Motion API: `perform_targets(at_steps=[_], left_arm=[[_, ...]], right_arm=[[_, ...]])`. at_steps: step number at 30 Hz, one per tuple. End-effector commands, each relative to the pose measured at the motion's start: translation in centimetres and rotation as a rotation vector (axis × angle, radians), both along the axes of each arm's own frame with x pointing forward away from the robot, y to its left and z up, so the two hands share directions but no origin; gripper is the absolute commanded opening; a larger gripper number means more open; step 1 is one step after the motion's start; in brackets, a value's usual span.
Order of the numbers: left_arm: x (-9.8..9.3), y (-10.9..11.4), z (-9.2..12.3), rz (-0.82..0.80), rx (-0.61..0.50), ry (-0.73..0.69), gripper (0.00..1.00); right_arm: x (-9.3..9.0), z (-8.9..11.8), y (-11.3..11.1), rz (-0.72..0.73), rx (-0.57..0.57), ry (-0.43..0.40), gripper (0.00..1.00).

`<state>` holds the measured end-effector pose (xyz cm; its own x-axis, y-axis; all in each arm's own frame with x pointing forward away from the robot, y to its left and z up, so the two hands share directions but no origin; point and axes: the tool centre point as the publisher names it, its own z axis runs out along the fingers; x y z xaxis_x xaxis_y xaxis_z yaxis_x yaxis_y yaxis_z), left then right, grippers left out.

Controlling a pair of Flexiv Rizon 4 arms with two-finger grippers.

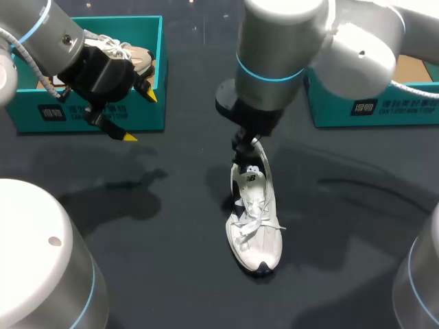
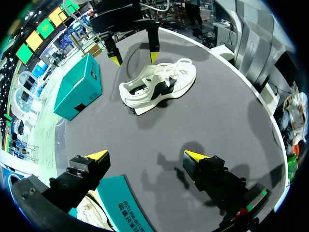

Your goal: Take the shoe out of the shoebox, open the shoe tongue, remove and reinsert the insole, then place the shoe into the shoebox

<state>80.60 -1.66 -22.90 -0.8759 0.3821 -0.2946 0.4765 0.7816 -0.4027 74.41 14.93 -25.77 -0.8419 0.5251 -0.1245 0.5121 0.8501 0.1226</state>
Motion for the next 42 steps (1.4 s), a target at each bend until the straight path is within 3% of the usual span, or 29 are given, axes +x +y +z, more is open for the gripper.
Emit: perform_targets(at_steps=[1, 9, 16, 27, 34, 42], left_arm=[[-0.1, 0.1, 0.0, 0.000, 0.002, -0.002, 1.00], [-0.1, 0.1, 0.0, 0.000, 0.002, -0.002, 1.00], [-0.1, 0.1, 0.0, 0.000, 0.002, -0.002, 1.00], [-0.1, 0.1, 0.0, 0.000, 0.002, -0.002, 1.00], [-0.1, 0.1, 0.0, 0.000, 0.002, -0.002, 1.00], [-0.1, 0.1, 0.0, 0.000, 0.002, -0.002, 1.00]], right_arm=[[0.2, -0.1, -0.6, 0.053, 0.020, 0.026, 1.00], [1.8, 0.5, 0.1, 0.177, -0.048, -0.039, 1.00], [3.1, -0.3, 0.9, 0.411, -0.061, -0.065, 1.00], [3.1, -0.3, 0.9, 0.411, -0.061, -0.065, 1.00], [5.1, -2.5, 2.1, 0.527, -0.119, -0.057, 1.00], [6.6, -4.5, 2.6, 0.558, -0.152, -0.019, 1.00]])
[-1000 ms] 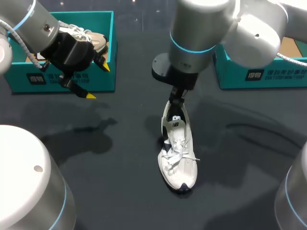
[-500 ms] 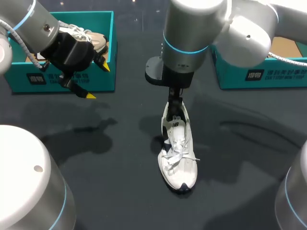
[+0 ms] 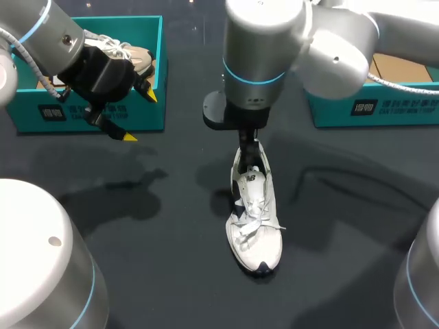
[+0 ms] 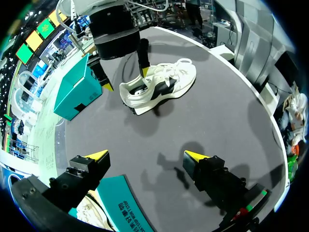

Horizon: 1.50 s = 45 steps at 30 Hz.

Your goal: Take the shoe out of the shoebox, open the shoe tongue, remove and reinsert the insole, then place the shoe into the shoebox

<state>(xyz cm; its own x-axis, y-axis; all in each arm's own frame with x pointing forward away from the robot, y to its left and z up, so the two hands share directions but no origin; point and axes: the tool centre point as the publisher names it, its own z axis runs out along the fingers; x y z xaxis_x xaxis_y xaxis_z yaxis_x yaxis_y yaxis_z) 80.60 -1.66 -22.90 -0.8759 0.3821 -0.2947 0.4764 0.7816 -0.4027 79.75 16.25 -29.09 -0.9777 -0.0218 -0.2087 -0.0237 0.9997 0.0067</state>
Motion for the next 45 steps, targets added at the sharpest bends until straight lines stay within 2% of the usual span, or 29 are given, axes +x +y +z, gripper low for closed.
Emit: perform_targets(at_steps=[1, 11, 21, 25, 38, 45], left_arm=[[-0.1, 0.1, 0.0, 0.000, 0.002, -0.002, 1.00], [-0.1, 0.1, 0.0, 0.000, 0.002, -0.002, 1.00], [-0.1, 0.1, 0.0, 0.000, 0.002, -0.002, 1.00], [-0.1, 0.1, 0.0, 0.000, 0.002, -0.002, 1.00], [-0.1, 0.1, 0.0, 0.000, 0.002, -0.002, 1.00], [-0.1, 0.1, 0.0, 0.000, 0.002, -0.002, 1.00]], right_arm=[[1.5, -1.5, 1.3, -0.005, -0.030, 0.033, 1.00], [2.6, -3.3, 0.4, 0.011, -0.014, 0.067, 1.00], [2.4, -2.9, -0.5, 0.012, -0.018, 0.069, 1.00], [2.6, -3.5, -0.8, 0.012, -0.020, 0.078, 1.00], [3.1, -5.4, -0.6, -0.009, -0.018, 0.109, 1.00], [3.5, -6.0, -0.9, -0.021, -0.017, 0.118, 0.90]])
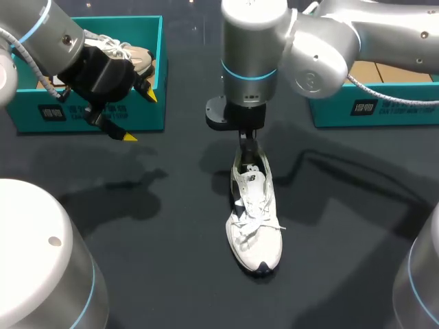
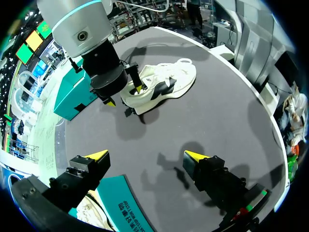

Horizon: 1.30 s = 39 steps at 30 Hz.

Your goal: Take the shoe out of the shoebox, open the shoe tongue, remove and reinsert the insole, then place the shoe into the shoebox

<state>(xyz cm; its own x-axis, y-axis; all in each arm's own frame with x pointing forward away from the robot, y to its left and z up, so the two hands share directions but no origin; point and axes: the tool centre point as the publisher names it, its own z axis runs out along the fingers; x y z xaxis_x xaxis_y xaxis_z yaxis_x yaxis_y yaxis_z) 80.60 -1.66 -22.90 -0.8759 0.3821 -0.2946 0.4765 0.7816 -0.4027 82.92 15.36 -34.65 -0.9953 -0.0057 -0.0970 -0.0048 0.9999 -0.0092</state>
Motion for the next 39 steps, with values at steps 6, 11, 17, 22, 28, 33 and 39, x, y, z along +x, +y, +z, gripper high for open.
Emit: perform_targets(at_steps=[6, 11, 17, 22, 28, 33, 39], left_arm=[[-0.1, 0.1, 0.0, 0.000, 0.002, -0.002, 1.00], [-0.1, 0.1, 0.0, 0.000, 0.002, -0.002, 1.00], [-0.1, 0.1, 0.0, 0.000, 0.002, -0.002, 1.00], [-0.1, 0.1, 0.0, 0.000, 0.002, -0.002, 1.00], [-0.1, 0.1, 0.0, 0.000, 0.002, -0.002, 1.00], [-0.1, 0.1, 0.0, 0.000, 0.002, -0.002, 1.00], [-0.1, 0.1, 0.0, 0.000, 0.002, -0.002, 1.00]], right_arm=[[0.6, -1.1, -0.4, -0.008, 0.000, 0.017, 0.84], [0.8, -1.6, -0.7, -0.010, 0.003, 0.029, 0.78], [0.7, -1.9, -0.7, -0.007, 0.004, 0.039, 0.48], [0.4, -2.2, -0.6, -0.007, 0.008, 0.049, 0.32], [0.0, -2.3, -0.6, -0.020, 0.012, 0.053, 0.00], [-0.3, -1.5, -0.8, -0.027, 0.011, 0.036, 0.00], [0.1, 0.9, -1.3, -0.019, 0.001, -0.010, 0.00]])
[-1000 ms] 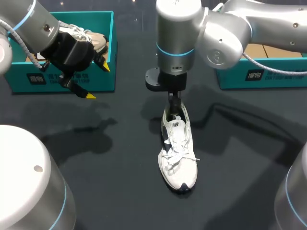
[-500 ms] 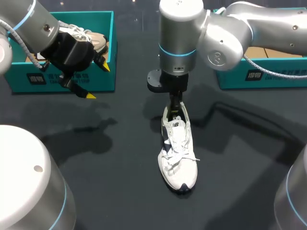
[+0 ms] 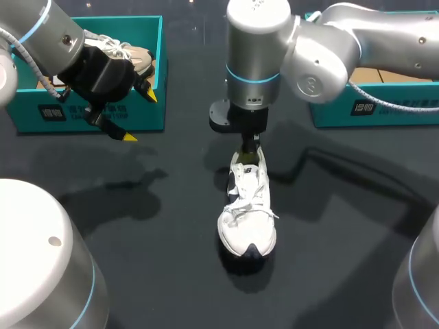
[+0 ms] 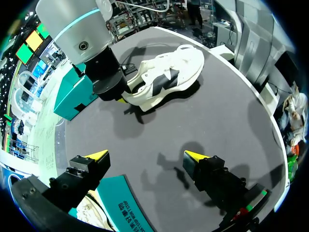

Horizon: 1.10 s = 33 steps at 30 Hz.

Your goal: Take the shoe out of the shoebox, open the shoe tongue, remove and reinsert the insole, then place the shoe into the shoebox

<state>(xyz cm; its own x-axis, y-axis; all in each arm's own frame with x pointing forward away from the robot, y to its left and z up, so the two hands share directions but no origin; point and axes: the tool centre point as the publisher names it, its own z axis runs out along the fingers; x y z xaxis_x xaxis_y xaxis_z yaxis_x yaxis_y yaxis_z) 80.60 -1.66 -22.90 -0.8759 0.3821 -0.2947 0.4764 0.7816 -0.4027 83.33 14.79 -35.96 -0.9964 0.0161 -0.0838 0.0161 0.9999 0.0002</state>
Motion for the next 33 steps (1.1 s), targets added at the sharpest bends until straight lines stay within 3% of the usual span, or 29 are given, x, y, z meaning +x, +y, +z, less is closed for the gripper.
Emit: perform_targets(at_steps=[1, 10, 27, 33], left_arm=[[-0.1, 0.1, 0.0, 0.000, 0.002, -0.002, 1.00], [-0.1, 0.1, 0.0, 0.000, 0.002, -0.002, 1.00], [-0.1, 0.1, 0.0, 0.000, 0.002, -0.002, 1.00], [-0.1, 0.1, 0.0, 0.000, 0.002, -0.002, 1.00]], right_arm=[[-0.2, 2.9, -0.9, 0.007, -0.009, -0.034, 0.00], [3.0, 9.5, -3.2, 0.000, -0.048, -0.168, 0.00], [3.0, 9.5, -3.2, 0.000, -0.048, -0.168, 0.00], [7.9, 12.8, -6.0, -0.002, -0.080, -0.199, 0.00]])
